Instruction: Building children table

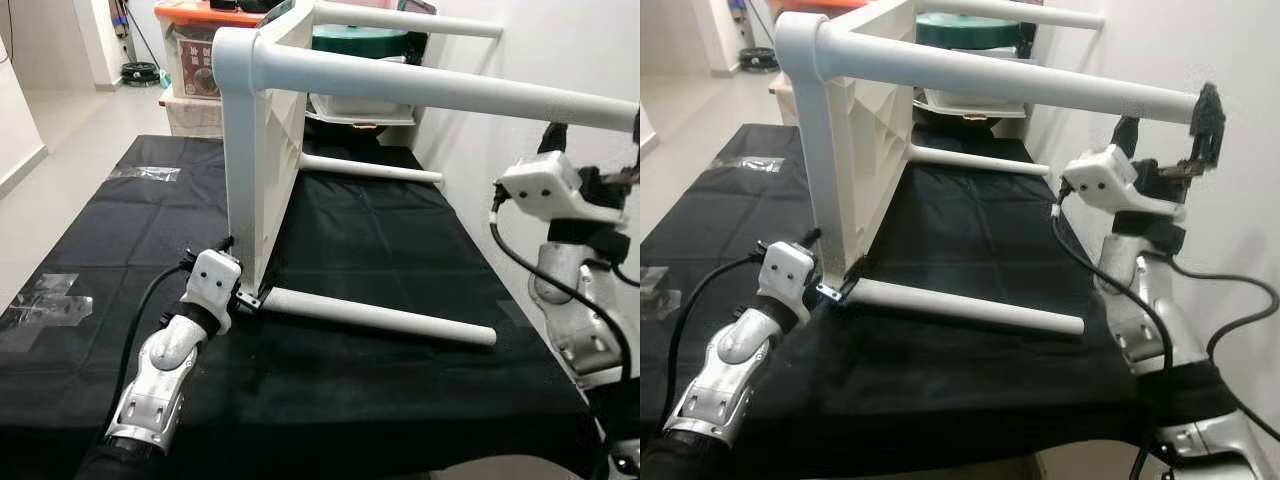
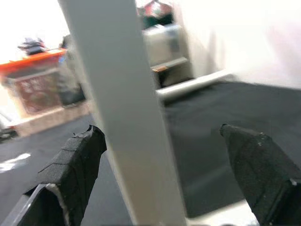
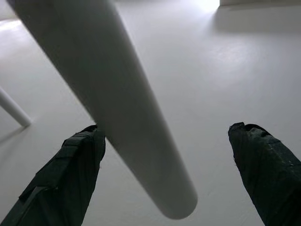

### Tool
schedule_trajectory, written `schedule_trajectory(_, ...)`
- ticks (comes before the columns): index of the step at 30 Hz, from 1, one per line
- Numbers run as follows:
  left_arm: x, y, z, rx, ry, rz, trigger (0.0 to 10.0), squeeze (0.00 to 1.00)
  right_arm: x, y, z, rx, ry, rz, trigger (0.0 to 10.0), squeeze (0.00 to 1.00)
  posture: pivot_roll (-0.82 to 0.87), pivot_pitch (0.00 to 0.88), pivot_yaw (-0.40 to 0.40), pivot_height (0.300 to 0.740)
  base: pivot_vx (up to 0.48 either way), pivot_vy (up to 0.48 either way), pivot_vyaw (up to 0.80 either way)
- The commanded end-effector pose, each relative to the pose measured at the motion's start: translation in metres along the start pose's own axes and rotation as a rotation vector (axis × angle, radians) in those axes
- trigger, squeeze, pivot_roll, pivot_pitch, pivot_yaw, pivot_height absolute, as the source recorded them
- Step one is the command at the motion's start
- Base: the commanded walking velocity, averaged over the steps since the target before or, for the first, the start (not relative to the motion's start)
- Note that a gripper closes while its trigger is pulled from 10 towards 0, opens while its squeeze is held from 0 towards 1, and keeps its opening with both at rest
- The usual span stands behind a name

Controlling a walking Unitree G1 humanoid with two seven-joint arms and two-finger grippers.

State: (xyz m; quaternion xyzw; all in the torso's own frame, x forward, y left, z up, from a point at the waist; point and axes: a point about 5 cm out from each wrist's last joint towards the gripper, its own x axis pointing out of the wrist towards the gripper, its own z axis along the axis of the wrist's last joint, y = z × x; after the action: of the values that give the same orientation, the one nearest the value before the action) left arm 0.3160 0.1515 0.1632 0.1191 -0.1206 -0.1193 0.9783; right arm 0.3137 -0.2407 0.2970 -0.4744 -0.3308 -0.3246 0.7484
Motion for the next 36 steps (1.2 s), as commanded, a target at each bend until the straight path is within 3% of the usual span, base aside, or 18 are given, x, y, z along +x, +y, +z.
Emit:
schedule_trajectory(1,0.000,-0.001,0.000,-0.002,0.005,0.019,10.0,0.00,0.003,-0.003,-0.002,-0.023,-0.012,-0.010,10.0,0.00,-0.06,0.000,-0.098,0.740,0.000,0.000,0.00)
schedule_trajectory(13,0.005,0.012,-0.008,0.009,0.022,0.079,10.0,0.00,0.018,0.003,-0.008,-0.033,-0.044,0.023,10.0,0.00,-0.06,0.000,-0.104,0.740,0.000,0.000,0.00)
schedule_trajectory(22,0.027,0.025,-0.018,0.032,0.081,0.076,10.0,0.00,0.021,0.005,-0.009,-0.014,-0.058,0.036,10.0,0.00,-0.07,0.000,-0.085,0.740,0.000,0.000,0.00)
schedule_trajectory(36,0.031,0.022,-0.034,0.018,0.139,0.051,10.0,0.00,0.035,0.005,-0.011,-0.040,-0.096,0.061,10.0,0.00,-0.08,0.000,-0.087,0.740,0.000,0.000,0.00)
